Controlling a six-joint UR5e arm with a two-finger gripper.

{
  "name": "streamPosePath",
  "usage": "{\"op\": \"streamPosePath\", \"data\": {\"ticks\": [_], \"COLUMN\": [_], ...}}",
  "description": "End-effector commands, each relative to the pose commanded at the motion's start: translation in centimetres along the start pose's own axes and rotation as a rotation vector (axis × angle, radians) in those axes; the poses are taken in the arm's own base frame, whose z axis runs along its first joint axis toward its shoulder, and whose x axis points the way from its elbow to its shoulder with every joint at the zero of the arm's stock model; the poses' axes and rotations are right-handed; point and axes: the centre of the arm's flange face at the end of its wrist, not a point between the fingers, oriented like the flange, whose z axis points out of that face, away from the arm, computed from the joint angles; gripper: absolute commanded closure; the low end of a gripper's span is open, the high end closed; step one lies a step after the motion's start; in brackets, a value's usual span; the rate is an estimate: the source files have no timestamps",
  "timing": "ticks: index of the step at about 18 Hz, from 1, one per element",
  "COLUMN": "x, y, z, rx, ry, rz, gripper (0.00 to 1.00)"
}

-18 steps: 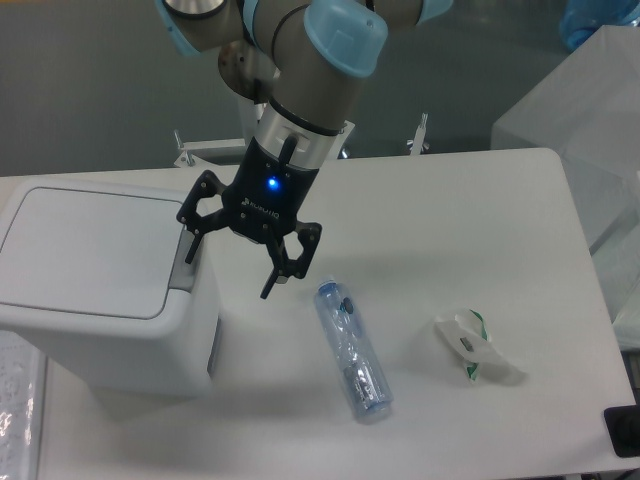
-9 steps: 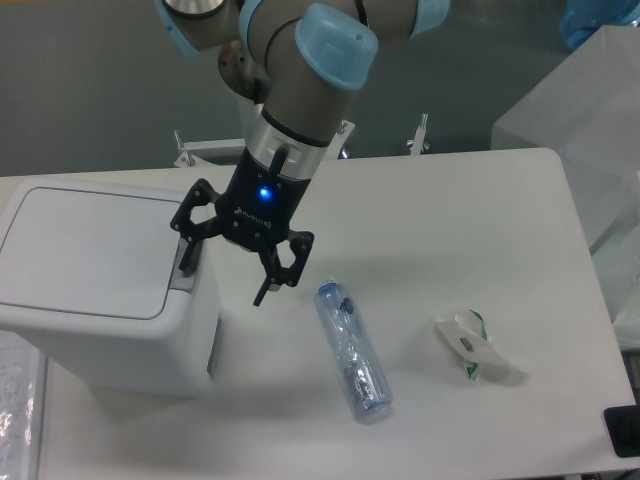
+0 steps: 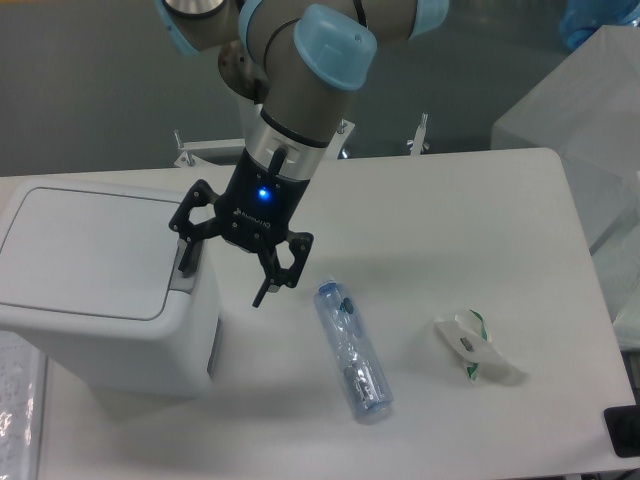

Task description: Open the trash can

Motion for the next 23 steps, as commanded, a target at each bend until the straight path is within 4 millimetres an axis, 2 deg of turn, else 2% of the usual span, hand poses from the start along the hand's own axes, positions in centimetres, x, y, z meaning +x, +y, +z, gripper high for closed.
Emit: {"op": "streamPosePath", "data": {"ticks": [12, 14, 18, 20, 22, 23], "x": [-0.1, 0.0, 0.1, -0.8, -2.7, -3.2], "y": [-0.1, -0.5, -2.7, -3.4, -3.6, -3.8], "z": [0.0, -0.4, -2.5, -3.4, -4.5, -4.5], "rx": [0.000, 0.007, 0.063, 0.101, 0.120, 0.121], "ry": [-0.002, -0.007, -0.045, -0.077, -0.108, -0.114], "rz": [0.002, 0.007, 0.057, 0.086, 0.100, 0.117], "gripper": [0.00, 0.00, 0.00, 0.00, 0.00, 0.00]}}
